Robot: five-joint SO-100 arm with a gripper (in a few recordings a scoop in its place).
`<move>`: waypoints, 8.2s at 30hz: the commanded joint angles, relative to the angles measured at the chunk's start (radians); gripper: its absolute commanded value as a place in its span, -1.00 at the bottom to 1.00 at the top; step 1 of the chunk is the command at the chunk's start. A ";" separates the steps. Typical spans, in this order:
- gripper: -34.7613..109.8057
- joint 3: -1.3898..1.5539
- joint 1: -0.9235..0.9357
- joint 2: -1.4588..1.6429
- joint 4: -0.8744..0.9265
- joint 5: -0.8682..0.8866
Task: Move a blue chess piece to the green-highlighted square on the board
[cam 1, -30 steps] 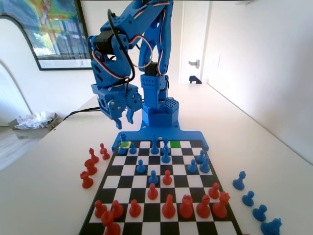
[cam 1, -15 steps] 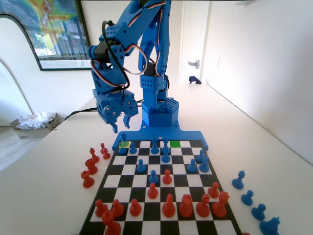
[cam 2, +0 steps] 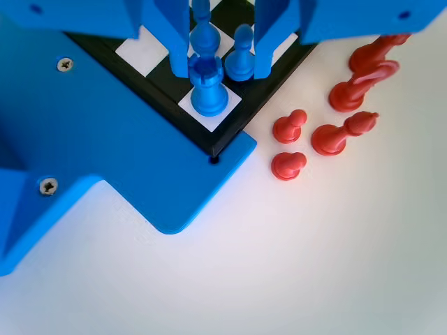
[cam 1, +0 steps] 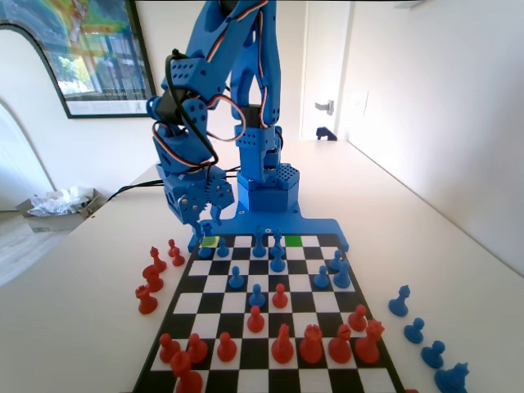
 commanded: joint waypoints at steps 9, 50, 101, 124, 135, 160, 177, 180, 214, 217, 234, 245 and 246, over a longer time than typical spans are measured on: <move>-0.34 0.049 0.017 0.015 -0.067 -0.499; -0.51 -0.144 -0.161 0.339 0.515 -0.219; -0.51 0.135 -0.945 0.374 0.252 0.199; -0.51 0.124 -0.940 0.169 0.044 0.126; -0.51 0.156 -0.936 0.120 -0.040 0.114; -0.40 0.272 -0.927 0.107 -0.219 0.137; -0.35 0.213 -0.960 0.156 -0.112 0.175; -0.35 0.183 -0.977 0.181 -0.048 0.198; -0.51 -0.403 -0.834 0.727 0.742 1.026; -0.51 -0.457 -0.782 0.775 0.793 1.074; -0.51 -0.291 -0.687 1.230 0.877 1.177; -0.51 -0.244 -0.661 1.344 0.818 1.183; -0.51 -0.244 -0.660 1.350 0.815 1.183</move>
